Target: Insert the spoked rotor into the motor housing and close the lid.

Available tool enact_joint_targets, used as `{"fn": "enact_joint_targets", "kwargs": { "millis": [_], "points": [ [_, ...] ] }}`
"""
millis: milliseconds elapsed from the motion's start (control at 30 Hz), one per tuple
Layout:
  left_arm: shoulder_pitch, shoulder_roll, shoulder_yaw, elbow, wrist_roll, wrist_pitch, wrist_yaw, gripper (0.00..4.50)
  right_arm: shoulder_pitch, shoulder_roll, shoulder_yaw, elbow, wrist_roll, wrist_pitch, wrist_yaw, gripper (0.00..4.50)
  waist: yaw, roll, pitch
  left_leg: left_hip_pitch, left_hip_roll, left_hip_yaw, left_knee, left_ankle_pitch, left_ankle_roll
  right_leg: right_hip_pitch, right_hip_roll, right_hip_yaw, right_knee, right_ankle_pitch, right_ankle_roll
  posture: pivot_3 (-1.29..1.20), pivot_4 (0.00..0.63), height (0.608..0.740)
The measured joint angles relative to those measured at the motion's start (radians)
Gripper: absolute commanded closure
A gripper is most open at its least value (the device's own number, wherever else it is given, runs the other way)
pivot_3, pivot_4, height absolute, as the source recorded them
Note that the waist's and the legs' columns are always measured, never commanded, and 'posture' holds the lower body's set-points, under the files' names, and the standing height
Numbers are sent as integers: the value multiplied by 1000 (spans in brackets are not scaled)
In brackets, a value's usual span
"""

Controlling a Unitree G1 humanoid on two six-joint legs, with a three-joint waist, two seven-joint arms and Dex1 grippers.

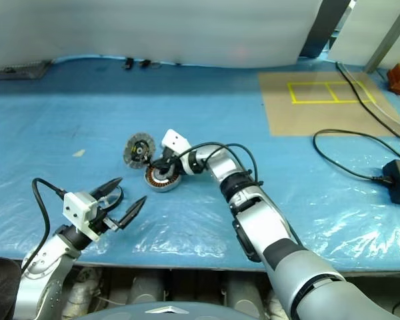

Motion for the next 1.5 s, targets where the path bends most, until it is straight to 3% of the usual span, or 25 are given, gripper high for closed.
{"fn": "enact_joint_targets", "kwargs": {
  "millis": [333, 600, 733, 833, 1000, 1233, 1500],
  "points": [
    [63, 30, 60, -20, -19, 9, -11, 0, 44, -44, 22, -75, -9, -36, 81, 4466, 1, 0, 0, 1, 0, 0, 0, 0, 0, 0, 0, 0, 1, 0, 0, 0, 150, 740],
    [33, 265, 298, -105, -200, 266, -24, 0, 30, -50, 23, -78, -11, -27, 109, 4466, 0, 0, 0, -1, 0, 0, 1, 0, 0, -2, 0, 0, 1, 0, 0, 0, 150, 740],
    [-19, 402, 319, -94, -222, 395, -68, 0, 28, -50, 22, -78, -11, -25, 109, 4466, 1, 0, 0, -2, 0, 1, 0, 0, 0, -3, 0, 0, 1, 0, 0, 0, 150, 740],
    [-80, 493, 306, -60, -216, 457, -121, 620, 31, -54, 22, -82, -11, -25, 109, 4500, 1, 0, 0, -3, 0, 1, 0, 0, 0, -4, 0, 0, 1, 0, 0, 0, 150, 740],
    [-174, 583, 266, 25, -202, 507, -212, 2335, 52, -56, 22, -134, -10, -7, 104, 4500, -2, 0, 0, -4, 0, 1, 0, 0, 0, -4, 0, 0, 1, 0, 0, 0, 150, 740],
    [-280, 692, 152, 138, -147, 546, -351, 2335, 99, -87, 18, -225, -2, 42, 100, 4500, 2, 0, 1, -5, 0, 1, 0, 0, 0, -5, 0, 0, 1, -1, -1, 0, 150, 740],
    [-379, 701, -13, 198, -18, 483, -429, 2335, 120, -89, -1, -335, 50, 81, 98, 4500, -1, 0, 1, -5, 0, 1, 0, 3, -4, -5, 0, 0, 1, -1, -1, 0, 150, 740]
  ]
}}
